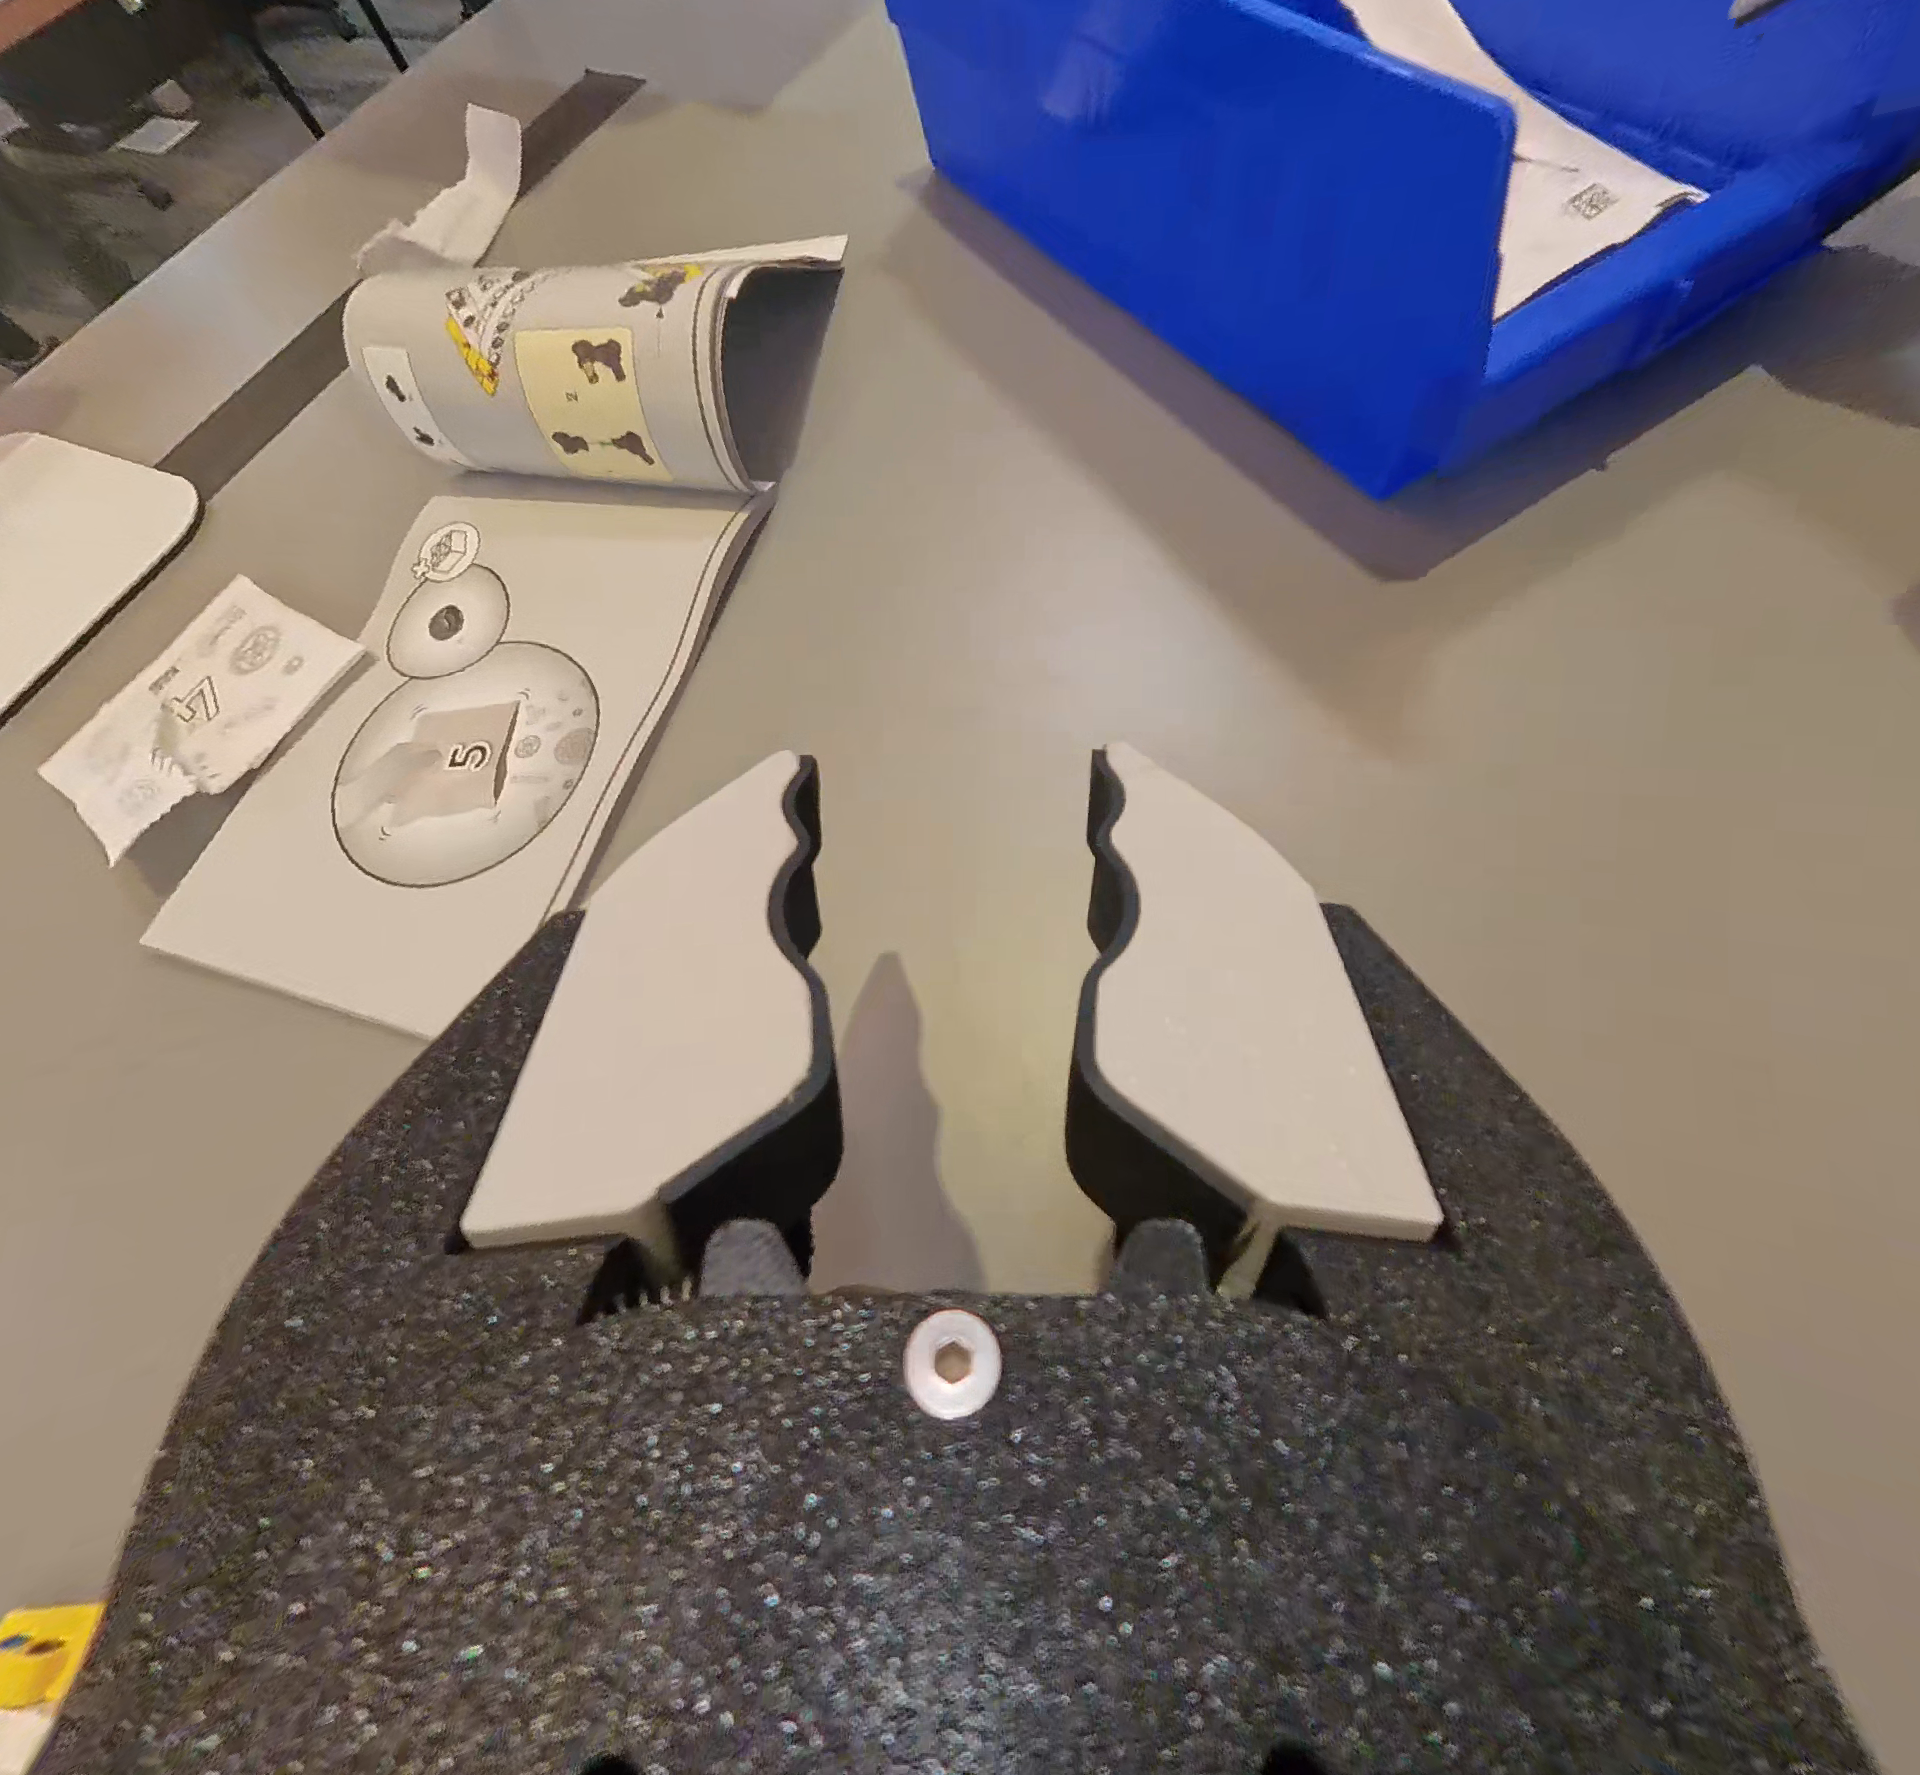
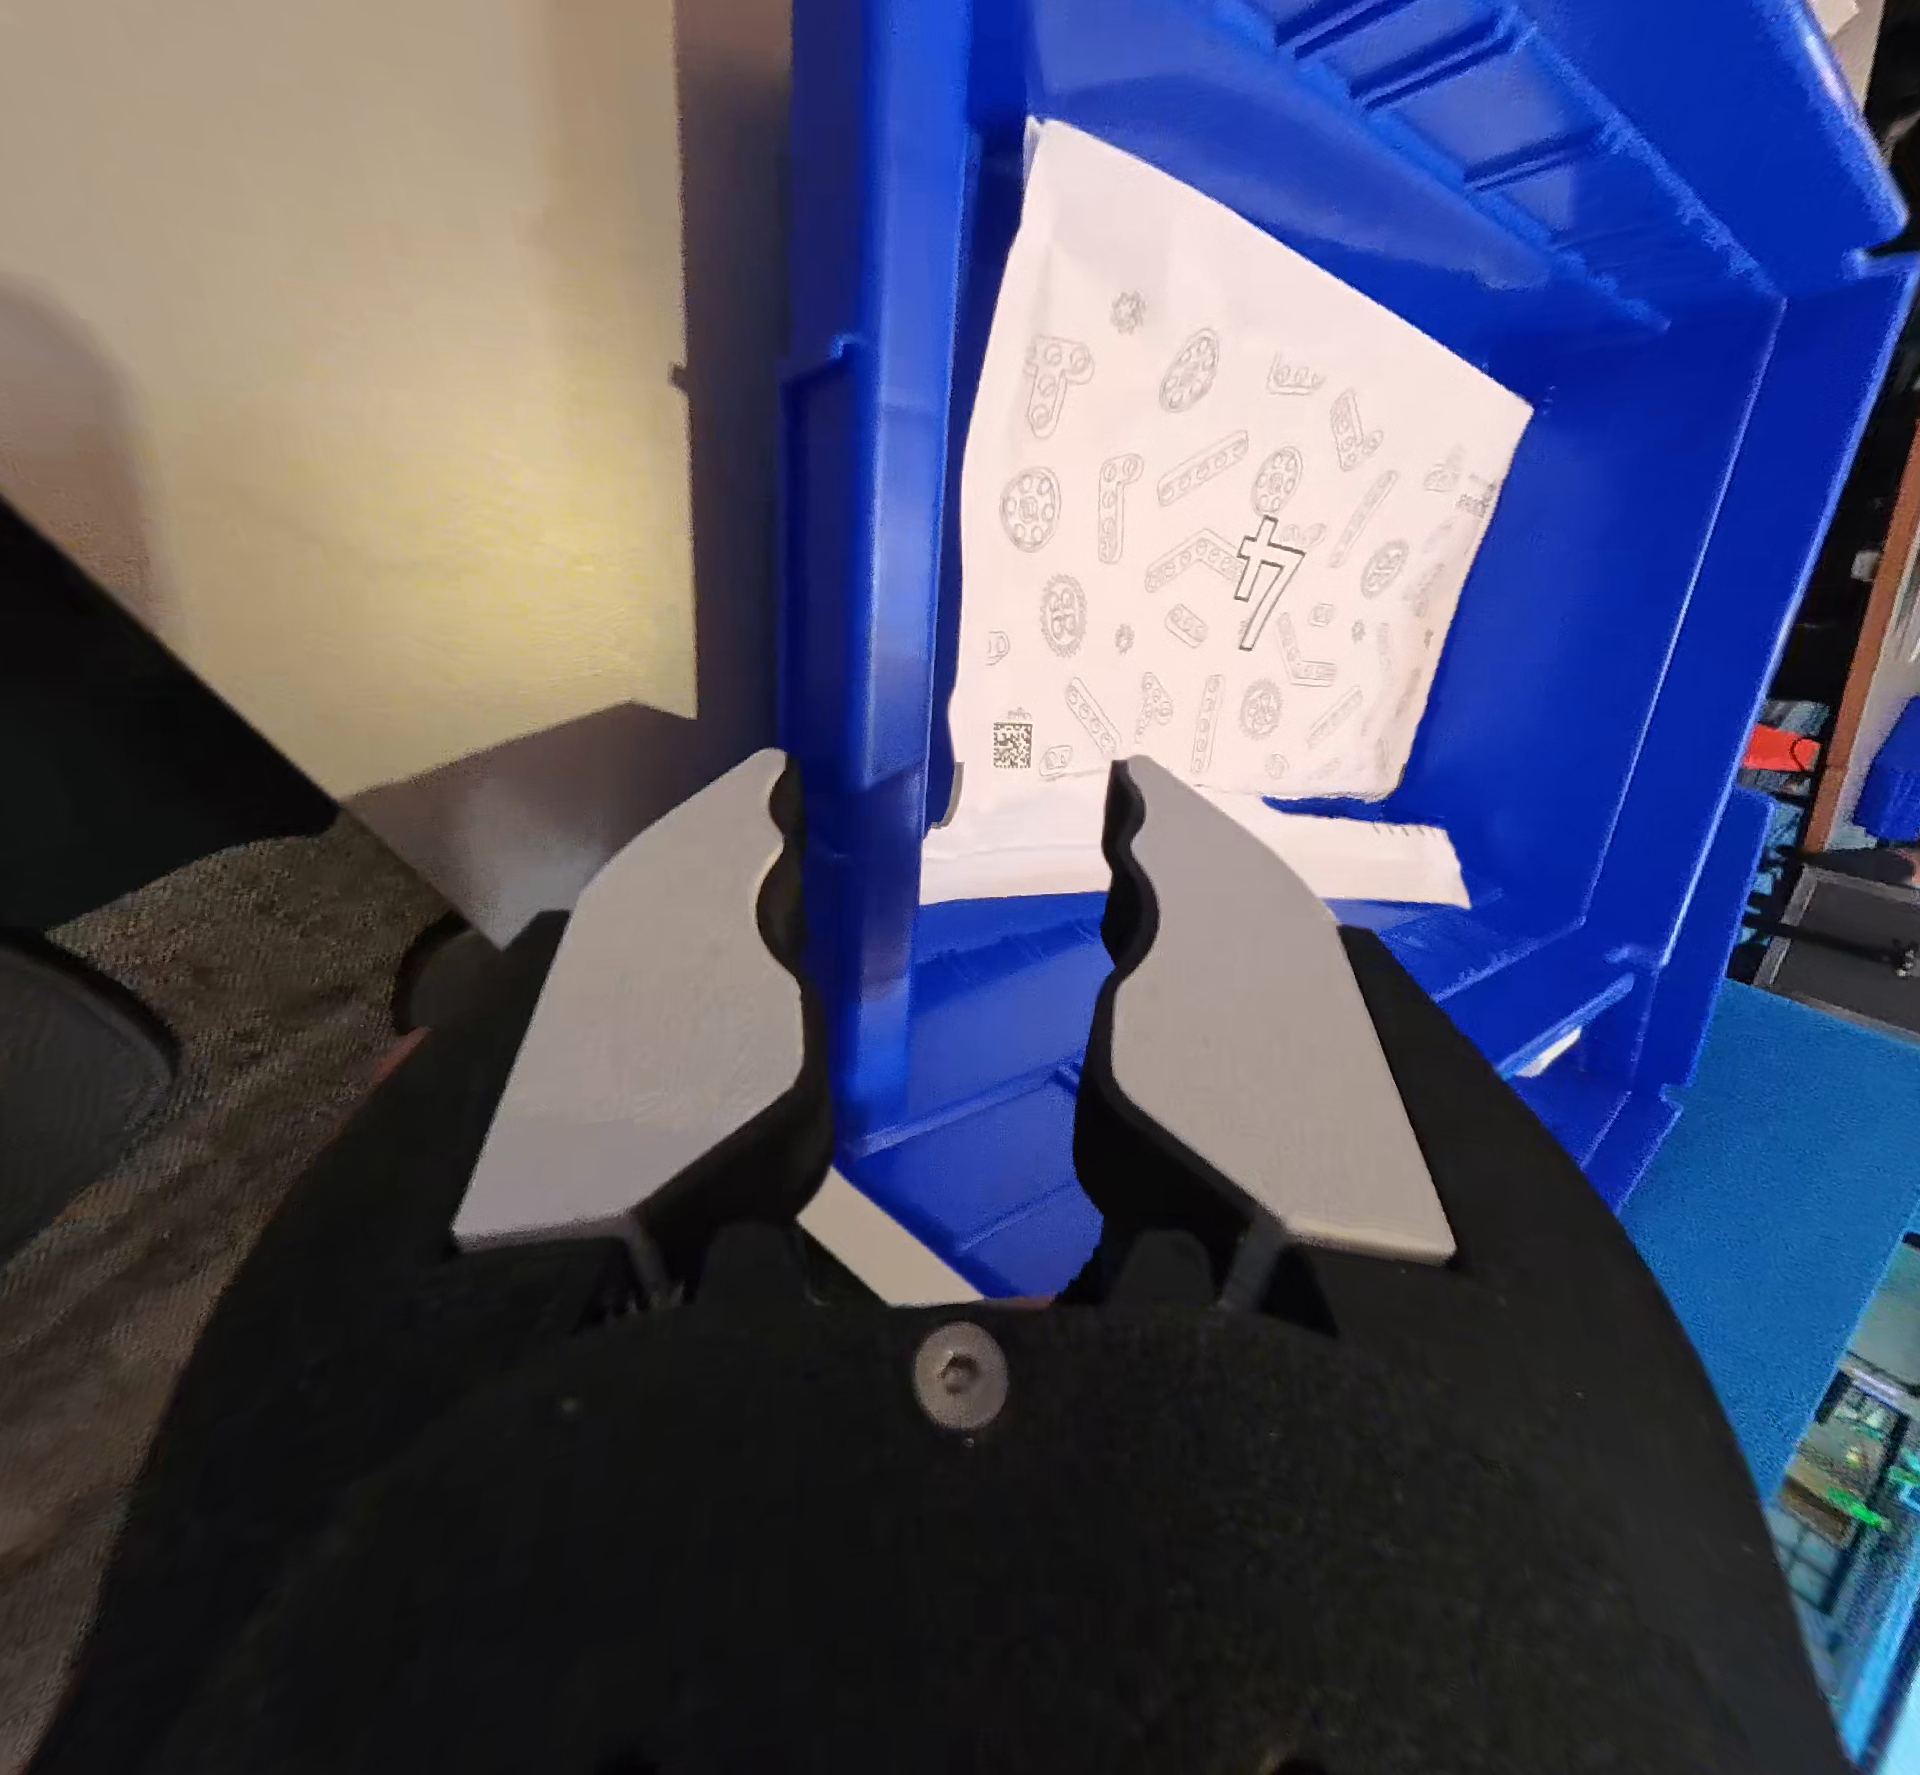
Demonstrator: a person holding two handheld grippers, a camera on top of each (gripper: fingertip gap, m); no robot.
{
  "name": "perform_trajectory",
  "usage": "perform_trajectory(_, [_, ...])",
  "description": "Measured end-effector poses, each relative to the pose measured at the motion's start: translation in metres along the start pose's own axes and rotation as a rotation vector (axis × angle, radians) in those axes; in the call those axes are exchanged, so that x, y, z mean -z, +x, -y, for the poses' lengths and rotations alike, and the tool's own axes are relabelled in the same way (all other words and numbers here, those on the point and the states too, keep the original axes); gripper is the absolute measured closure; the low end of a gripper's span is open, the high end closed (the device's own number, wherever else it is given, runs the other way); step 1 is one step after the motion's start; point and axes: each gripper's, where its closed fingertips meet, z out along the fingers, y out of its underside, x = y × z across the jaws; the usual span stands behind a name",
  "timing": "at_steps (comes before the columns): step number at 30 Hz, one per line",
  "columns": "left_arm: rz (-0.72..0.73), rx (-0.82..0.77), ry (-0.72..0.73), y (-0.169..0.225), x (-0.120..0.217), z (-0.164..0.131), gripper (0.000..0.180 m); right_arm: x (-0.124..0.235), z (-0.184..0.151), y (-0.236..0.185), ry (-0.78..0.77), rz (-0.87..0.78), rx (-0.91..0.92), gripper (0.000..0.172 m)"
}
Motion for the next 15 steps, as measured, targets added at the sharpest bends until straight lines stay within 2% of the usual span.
perform_trajectory(5, [-0.006, 0.017, 0.011, 0.006, -0.004, -0.005, 0.13, -0.005, -0.019, 0.017, -0.036, 0.003, -0.018, 0.12])
perform_trajectory(10, [-0.011, 0.048, -0.001, 0.009, -0.006, -0.016, 0.13, 0.001, -0.01, 0.037, 0.081, 0.114, -0.064, 0.118])
perform_trajectory(15, [-0.011, 0.041, -0.012, 0.011, -0.008, -0.019, 0.13, -0.012, -0.013, 0.064, 0.073, 0.17, -0.058, 0.118])
